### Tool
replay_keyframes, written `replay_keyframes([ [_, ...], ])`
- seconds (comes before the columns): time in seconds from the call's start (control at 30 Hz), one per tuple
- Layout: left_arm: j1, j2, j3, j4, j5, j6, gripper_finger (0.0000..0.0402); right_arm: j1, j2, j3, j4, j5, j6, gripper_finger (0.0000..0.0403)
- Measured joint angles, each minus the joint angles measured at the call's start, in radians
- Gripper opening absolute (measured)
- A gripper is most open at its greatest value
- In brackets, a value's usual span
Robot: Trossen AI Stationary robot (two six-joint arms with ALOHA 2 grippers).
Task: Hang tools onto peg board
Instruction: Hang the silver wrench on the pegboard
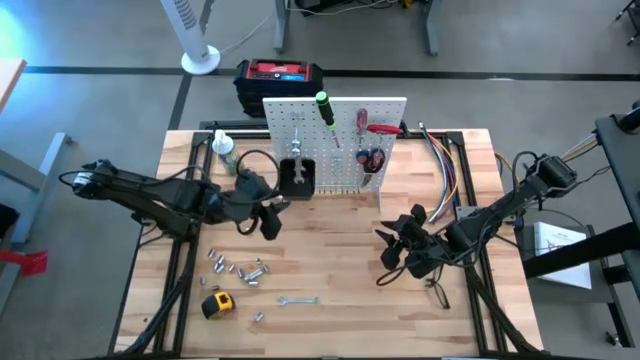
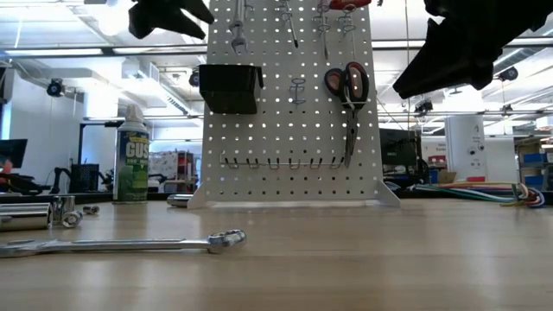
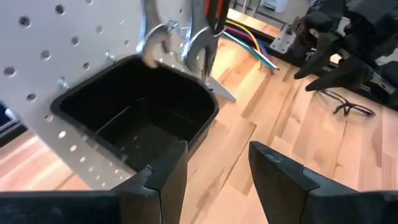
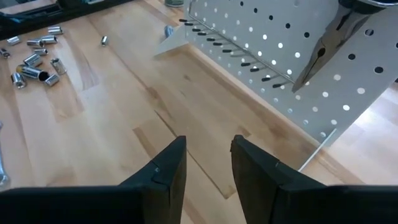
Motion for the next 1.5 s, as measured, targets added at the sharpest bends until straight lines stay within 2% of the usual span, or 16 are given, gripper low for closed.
replay_keyframes([
  [0.2, -0.07, 0.0, -0.044, -0.006, -0.046, -0.054, 0.0158, -0.001, 0.0, -0.001, 0.0, 0.001, -0.081, 0.0111],
  [0.4, -0.132, 0.007, -0.138, 0.039, -0.075, -0.111, 0.0157, -0.009, 0.0, -0.001, 0.005, -0.001, -0.242, 0.0088],
  [0.47, -0.143, 0.011, -0.195, 0.113, -0.1, -0.1, 0.0157, -0.027, 0.0, -0.003, 0.028, -0.001, -0.316, 0.0074],
  [0.67, -0.132, 0.022, -0.398, 0.484, -0.041, 0.039, 0.0157, -0.177, 0.025, -0.035, 0.198, -0.011, -0.485, 0.0011],
  [0.7, -0.129, 0.021, -0.433, 0.528, -0.041, 0.054, 0.0157, -0.21, 0.036, -0.035, 0.225, -0.037, -0.51, 0.0006],
  [0.77, -0.118, 0.018, -0.499, 0.604, -0.045, 0.068, 0.0157, -0.28, 0.051, -0.036, 0.249, -0.178, -0.572, 0.0004],
  [0.8, -0.11, 0.013, -0.528, 0.642, -0.046, 0.069, 0.0157, -0.325, 0.057, -0.037, 0.264, -0.304, -0.609, 0.0005],
  [0.9, -0.083, -0.008, -0.606, 0.734, -0.05, 0.068, 0.0157, -0.486, 0.076, -0.036, 0.333, -0.791, -0.717, 0.0002],
  [0.97, -0.066, -0.033, -0.646, 0.764, -0.049, 0.081, 0.0157, -0.586, 0.096, -0.036, 0.381, -0.979, -0.743, 0.0001],
  [1.0, -0.056, -0.045, -0.661, 0.776, -0.049, 0.089, 0.0157, -0.629, 0.102, -0.036, 0.382, -1.015, -0.756, 0.0002],
  [1.17, -0.009, -0.13, -0.716, 0.789, -0.009, 0.128, 0.0157, -0.763, 0.132, -0.035, 0.382, -1.042, -0.83, 0.0001],
  [1.33, 0.034, -0.208, -0.77, 0.778, 0.05, 0.126, 0.0157, -0.782, 0.174, -0.035, 0.423, -1.046, -0.856, 0.0002],
  [1.5, 0.042, -0.247, -0.776, 0.768, 0.177, 0.04, 0.0157, -0.769, 0.186, -0.034, 0.445, -1.049, -0.82, 0.0002],
])
